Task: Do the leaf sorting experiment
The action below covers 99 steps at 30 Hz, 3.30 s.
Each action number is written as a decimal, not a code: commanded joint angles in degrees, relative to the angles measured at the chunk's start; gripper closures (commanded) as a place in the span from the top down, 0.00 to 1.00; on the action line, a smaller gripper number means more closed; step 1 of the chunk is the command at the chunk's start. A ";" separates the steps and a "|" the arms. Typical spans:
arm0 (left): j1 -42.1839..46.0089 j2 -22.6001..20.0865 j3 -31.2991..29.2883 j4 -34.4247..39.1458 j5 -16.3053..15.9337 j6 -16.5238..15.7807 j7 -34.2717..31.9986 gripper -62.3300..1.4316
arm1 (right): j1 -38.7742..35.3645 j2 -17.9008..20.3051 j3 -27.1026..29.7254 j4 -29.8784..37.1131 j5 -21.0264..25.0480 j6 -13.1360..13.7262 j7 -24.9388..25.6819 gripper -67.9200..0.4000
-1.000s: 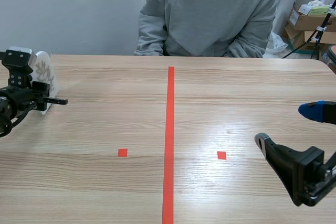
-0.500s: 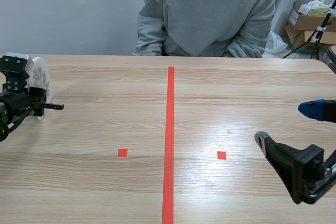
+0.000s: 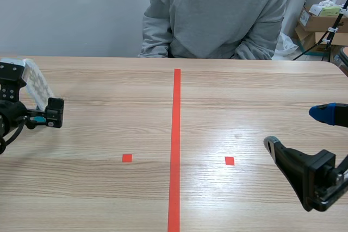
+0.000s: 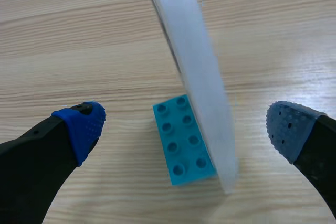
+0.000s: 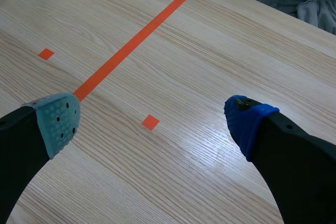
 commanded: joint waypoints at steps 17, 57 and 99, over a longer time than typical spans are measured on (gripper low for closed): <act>41.57 -8.81 -0.63 53.27 -0.94 -6.97 2.99 1.00 | 0.68 0.00 0.76 0.76 0.20 0.04 0.63 0.83; 61.57 -9.99 -5.92 83.27 -14.05 -17.88 18.51 1.00 | 0.68 -0.02 0.76 0.76 0.20 0.22 0.63 0.83; 61.40 -9.99 -5.92 83.27 -14.01 -17.88 18.56 1.00 | 0.66 -0.02 0.76 0.76 0.20 0.22 0.61 0.83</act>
